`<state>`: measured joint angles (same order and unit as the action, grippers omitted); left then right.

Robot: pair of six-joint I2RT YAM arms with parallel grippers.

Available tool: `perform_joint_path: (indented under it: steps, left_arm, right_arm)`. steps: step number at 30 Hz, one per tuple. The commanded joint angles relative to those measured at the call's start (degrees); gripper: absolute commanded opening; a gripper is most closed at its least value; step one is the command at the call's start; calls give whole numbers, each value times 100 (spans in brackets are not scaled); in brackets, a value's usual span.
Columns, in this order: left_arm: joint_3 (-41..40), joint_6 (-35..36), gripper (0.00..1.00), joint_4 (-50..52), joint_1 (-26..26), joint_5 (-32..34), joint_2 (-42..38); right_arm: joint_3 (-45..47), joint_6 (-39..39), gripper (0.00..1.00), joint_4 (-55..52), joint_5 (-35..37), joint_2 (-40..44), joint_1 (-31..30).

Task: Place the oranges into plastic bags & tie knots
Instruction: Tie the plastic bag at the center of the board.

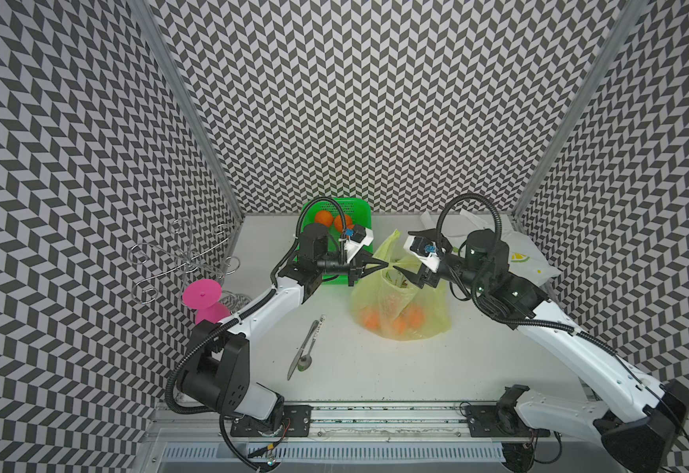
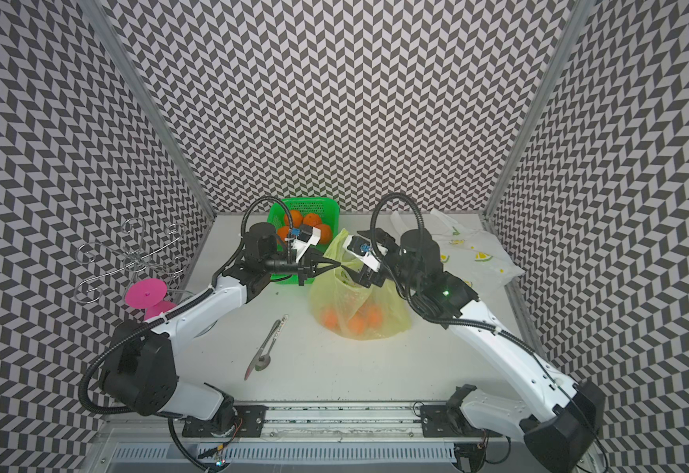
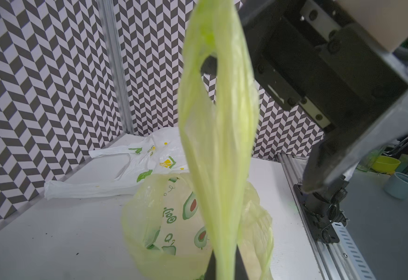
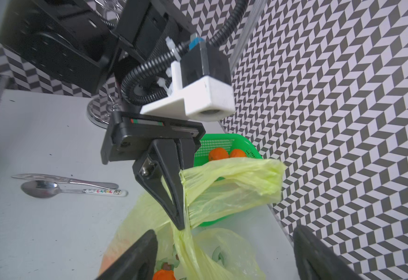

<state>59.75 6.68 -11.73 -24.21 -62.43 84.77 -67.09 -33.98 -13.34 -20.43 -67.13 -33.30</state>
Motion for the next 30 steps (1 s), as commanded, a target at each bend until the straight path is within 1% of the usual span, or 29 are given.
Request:
perform_joint_path:
  steps: [1,2,4,8,13,17,19,21,25,30]
  left_arm:
    - [-101,327,0,13,34,-10,-188]
    - [-99,334,0,12,24,-14,-180]
    - [-90,345,0,-1,27,-19,-178]
    - [-127,369,0,-22,13,-40,-207]
    - [-170,369,0,-79,-40,-33,-218]
    - [-174,373,0,-67,-60,12,-216]
    - [-174,378,0,-58,-62,47,-225]
    - [-174,387,0,-40,-58,67,-245]
    - [-175,387,0,-27,-64,114,-260]
    - [-191,405,0,13,-60,195,-295]
  right_arm:
    - [-325,625,89,-105,-1420,-164,521]
    - [-426,853,90,-13,-1697,-221,687]
    - [-629,1172,90,38,-2022,-361,828]
    - [-735,1624,90,345,-2385,-530,848]
    - [-1072,1805,90,330,-2710,-949,804]
    - [-1244,1847,90,315,-2908,-1147,647]
    - [-1269,1915,88,350,-2904,-1235,548]
    - [-1300,2023,82,432,-2925,-1336,510]
    - [-1409,2102,50,386,-2942,-1487,507]
    - [-1338,1908,23,247,-2810,-1378,505]
